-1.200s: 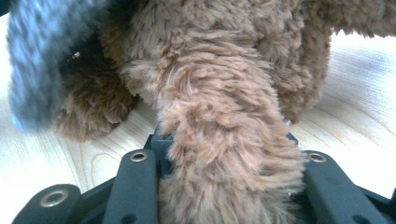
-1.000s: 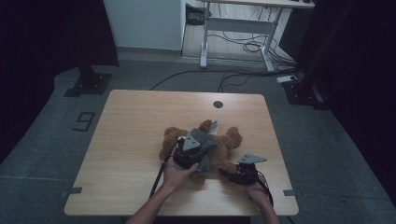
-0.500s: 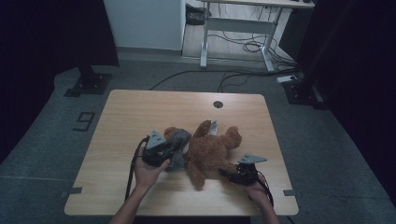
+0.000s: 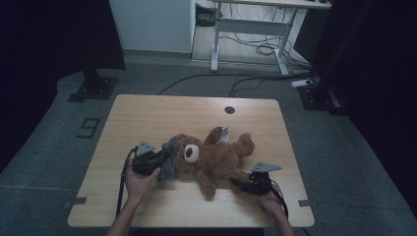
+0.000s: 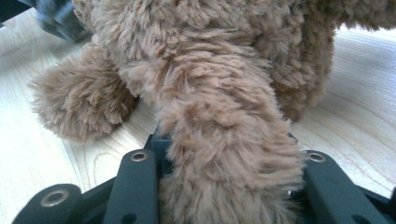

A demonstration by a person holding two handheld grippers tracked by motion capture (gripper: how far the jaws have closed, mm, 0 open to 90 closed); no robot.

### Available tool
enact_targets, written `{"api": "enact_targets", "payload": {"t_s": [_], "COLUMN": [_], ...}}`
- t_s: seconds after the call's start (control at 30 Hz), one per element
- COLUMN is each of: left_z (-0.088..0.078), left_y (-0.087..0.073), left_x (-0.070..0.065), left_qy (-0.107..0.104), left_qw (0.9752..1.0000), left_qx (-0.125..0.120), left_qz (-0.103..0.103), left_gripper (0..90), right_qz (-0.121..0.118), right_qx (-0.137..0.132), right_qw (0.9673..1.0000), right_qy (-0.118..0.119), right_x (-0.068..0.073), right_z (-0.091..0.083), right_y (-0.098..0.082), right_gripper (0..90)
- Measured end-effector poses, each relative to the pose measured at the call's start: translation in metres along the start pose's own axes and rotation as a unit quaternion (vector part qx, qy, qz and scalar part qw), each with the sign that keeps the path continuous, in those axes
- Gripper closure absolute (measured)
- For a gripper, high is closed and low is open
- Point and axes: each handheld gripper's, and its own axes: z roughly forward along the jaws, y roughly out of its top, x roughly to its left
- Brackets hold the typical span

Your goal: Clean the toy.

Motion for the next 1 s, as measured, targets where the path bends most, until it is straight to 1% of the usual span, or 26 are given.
{"api": "enact_targets", "payload": {"t_s": [0.1,0.17,0.2,0.23,0.27,0.3,0.33,0.37,0.4,0.43,0.47,0.5,0.53,0.57,0.6,0.63,0.67,0.7,0.77,0.8,0.83,0.9,0.97,1.0], "left_z": [0.001,-0.007,-0.012,-0.016,-0.021,-0.023,-0.025,-0.025,-0.024,-0.021,-0.016,-0.012,-0.004,0.001,0.011,0.016,0.026,0.034,0.048,0.059,0.067,0.081,0.089,0.090], "left_y": [-0.007,-0.005,0.000,0.006,0.014,0.020,0.029,0.035,0.043,0.048,0.055,0.059,0.064,0.067,0.072,0.074,0.077,0.079,0.080,0.079,0.077,0.070,0.063,0.061], "left_x": [0.006,0.005,0.001,-0.005,-0.014,-0.020,-0.032,-0.039,-0.052,-0.060,-0.074,-0.082,-0.097,-0.107,-0.123,-0.132,-0.146,-0.157,-0.175,-0.186,-0.193,-0.201,-0.200,-0.198], "left_qy": [0.003,-0.004,-0.009,-0.013,-0.021,-0.027,-0.037,-0.043,-0.057,-0.065,-0.081,-0.090,-0.102,-0.109,-0.120,-0.124,-0.131,-0.138,-0.145,-0.149,-0.148,-0.148,-0.142,-0.144], "left_qw": [0.9999,0.9999,0.9999,0.9998,0.9994,0.9990,0.9981,0.9974,0.9960,0.9951,0.9934,0.9925,0.9906,0.9895,0.9874,0.9862,0.9842,0.9825,0.9800,0.9782,0.9772,0.9760,0.9760,0.9763], "left_qx": [0.013,-0.002,-0.010,-0.018,-0.025,-0.029,-0.036,-0.040,-0.043,-0.045,-0.043,-0.041,-0.037,-0.033,-0.024,-0.020,-0.010,-0.002,0.011,0.024,0.034,0.053,0.059,0.059], "left_qz": [-0.008,-0.010,-0.007,0.001,0.014,0.021,0.034,0.043,0.053,0.058,0.069,0.072,0.082,0.089,0.101,0.107,0.119,0.125,0.136,0.143,0.148,0.151,0.154,0.151], "left_gripper": [79.2,79.2,79.2,79.2,79.2,79.2,79.2,79.2,79.2,79.2,79.1,79.1,79.1,79.1,79.0,79.0,79.0,78.9,78.9,78.9,78.9,78.8,78.9,78.9], "right_qz": [0.003,0.004,0.004,0.005,0.005,0.006,0.006,0.006,0.005,0.005,0.005,0.006,0.006,0.007,0.007,0.008,0.008,0.009,0.009,0.009,0.008,0.009,0.011,0.011], "right_qx": [0.000,0.000,0.000,0.000,0.000,-0.001,0.000,0.000,0.000,0.000,0.000,-0.001,-0.001,-0.001,-0.002,-0.002,-0.002,-0.002,-0.001,-0.001,-0.002,-0.002,-0.002,-0.002], "right_qw": [1.0000,1.0000,1.0000,1.0000,1.0000,1.0000,1.0000,1.0000,1.0000,1.0000,1.0000,1.0000,1.0000,1.0000,1.0000,1.0000,1.0000,0.9999,0.9999,0.9999,0.9999,0.9999,0.9999,0.9999], "right_qy": [0.002,0.002,0.002,0.003,0.003,0.004,0.004,0.004,0.004,0.003,0.004,0.004,0.004,0.005,0.005,0.005,0.005,0.007,0.007,0.007,0.008,0.008,0.008,0.008], "right_x": [-0.001,-0.001,-0.001,-0.001,-0.002,-0.002,-0.002,-0.002,-0.002,-0.002,-0.002,-0.002,-0.002,-0.002,-0.002,-0.003,-0.003,-0.003,-0.003,-0.003,-0.003,-0.004,-0.004,-0.004], "right_z": [0.000,0.000,0.000,0.000,0.000,0.000,0.000,0.000,0.000,0.000,0.000,0.000,0.000,0.000,0.000,0.000,0.000,-0.001,-0.001,-0.001,-0.001,-0.001,-0.001,-0.001], "right_y": [0.000,0.000,0.000,0.000,0.000,0.000,0.000,0.000,0.000,0.000,0.000,0.000,0.000,-0.001,-0.001,-0.001,-0.001,-0.001,-0.001,-0.001,-0.001,-0.001,-0.002,-0.002], "right_gripper": [58.2,58.2,58.3,58.2,58.2,58.2,58.2,58.2,58.2,58.2,58.2,58.2,58.2,58.2,58.2,58.2,58.2,58.3,58.2,58.2,58.2,58.3,58.3,58.4]}}
